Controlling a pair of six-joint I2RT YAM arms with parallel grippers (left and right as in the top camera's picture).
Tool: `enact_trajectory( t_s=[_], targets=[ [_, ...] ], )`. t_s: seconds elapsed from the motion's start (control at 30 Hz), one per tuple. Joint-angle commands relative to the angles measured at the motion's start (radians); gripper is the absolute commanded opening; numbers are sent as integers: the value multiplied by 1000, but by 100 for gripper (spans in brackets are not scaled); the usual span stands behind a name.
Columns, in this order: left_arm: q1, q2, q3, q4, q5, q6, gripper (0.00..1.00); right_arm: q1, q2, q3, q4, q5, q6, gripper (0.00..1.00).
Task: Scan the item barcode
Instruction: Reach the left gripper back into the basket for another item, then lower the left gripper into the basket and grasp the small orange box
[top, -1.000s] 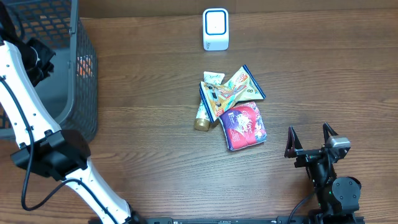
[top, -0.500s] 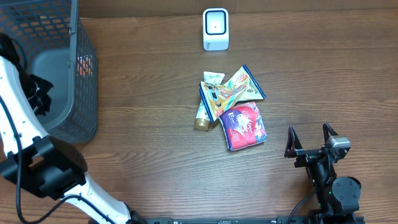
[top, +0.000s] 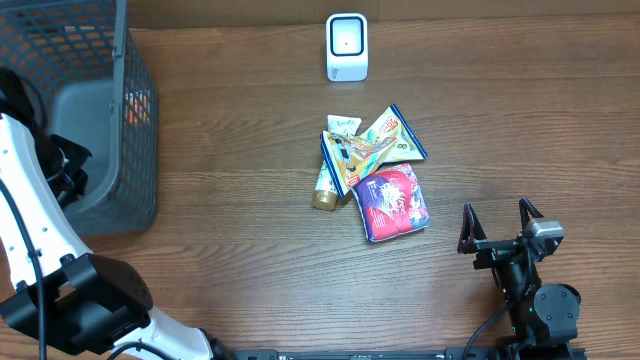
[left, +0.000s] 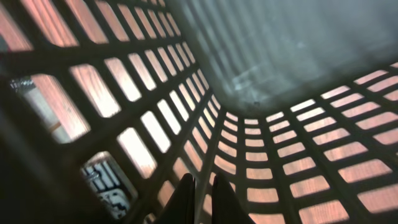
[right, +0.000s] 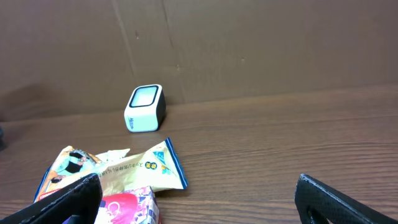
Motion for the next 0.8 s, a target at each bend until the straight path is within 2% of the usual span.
enact_trajectory(
  t_s=[0.0, 0.23, 0.57, 0.77],
  targets=[
    [4, -32, -93, -15, -5, 12, 4, 5, -9, -10, 6, 9, 1, 100],
    [46, -41, -145, -15, -23, 32, 5, 5, -9, -10, 6, 9, 1, 100],
    [173, -144, -145, -15, -5, 81, 4, 5, -9, -10, 6, 9, 1, 100],
    [203, -192, -145, -15, 5, 108, 4, 5, -9, -10, 6, 9, 1, 100]
  ],
)
